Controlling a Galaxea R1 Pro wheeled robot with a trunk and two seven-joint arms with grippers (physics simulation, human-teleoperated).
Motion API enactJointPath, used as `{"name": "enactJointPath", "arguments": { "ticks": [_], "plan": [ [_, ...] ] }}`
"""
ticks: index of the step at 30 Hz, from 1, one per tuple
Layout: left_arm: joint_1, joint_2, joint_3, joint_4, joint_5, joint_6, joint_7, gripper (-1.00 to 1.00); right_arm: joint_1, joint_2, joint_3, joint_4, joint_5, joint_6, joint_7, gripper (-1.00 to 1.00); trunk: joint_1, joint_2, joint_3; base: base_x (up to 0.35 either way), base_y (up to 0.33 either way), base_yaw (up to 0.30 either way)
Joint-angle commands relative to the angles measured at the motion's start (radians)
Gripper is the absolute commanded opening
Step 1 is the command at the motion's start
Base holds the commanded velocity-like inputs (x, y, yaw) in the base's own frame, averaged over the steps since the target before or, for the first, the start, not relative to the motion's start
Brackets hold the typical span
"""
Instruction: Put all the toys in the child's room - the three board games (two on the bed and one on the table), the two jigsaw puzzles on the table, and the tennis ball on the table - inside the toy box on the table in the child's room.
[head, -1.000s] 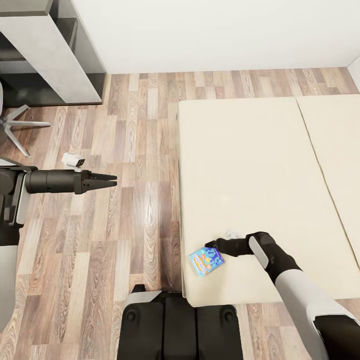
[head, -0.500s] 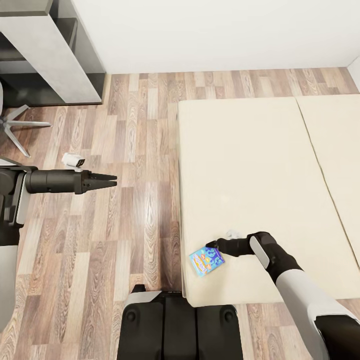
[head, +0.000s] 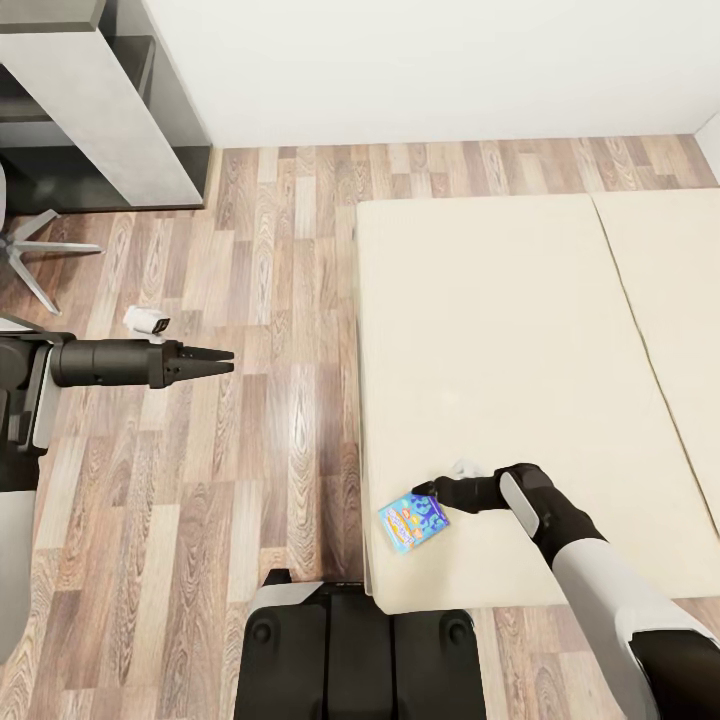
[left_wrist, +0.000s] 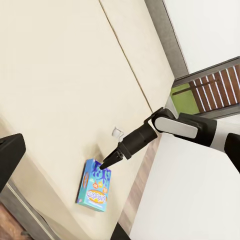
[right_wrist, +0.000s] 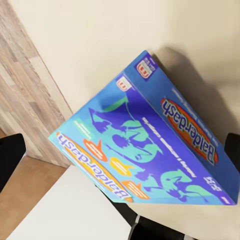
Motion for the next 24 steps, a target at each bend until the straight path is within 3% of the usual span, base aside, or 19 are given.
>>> {"name": "enactJointPath", "arguments": {
  "ticks": [1,24],
  "plan": [
    [0.000,0.000,0.000,0.000,0.000,0.011,-0.003,1.00,0.000,-0.001,0.004,-0.001,0.001,0.002,0.003,1.00,0.001,-0.002,-0.001,0.000,0.000,0.000],
    [0.000,0.002,0.001,0.000,0.000,0.011,-0.003,1.00,-0.001,-0.013,0.004,0.048,0.014,-0.007,0.003,1.00,0.001,-0.002,-0.001,0.000,0.000,0.000]
  ]
}}
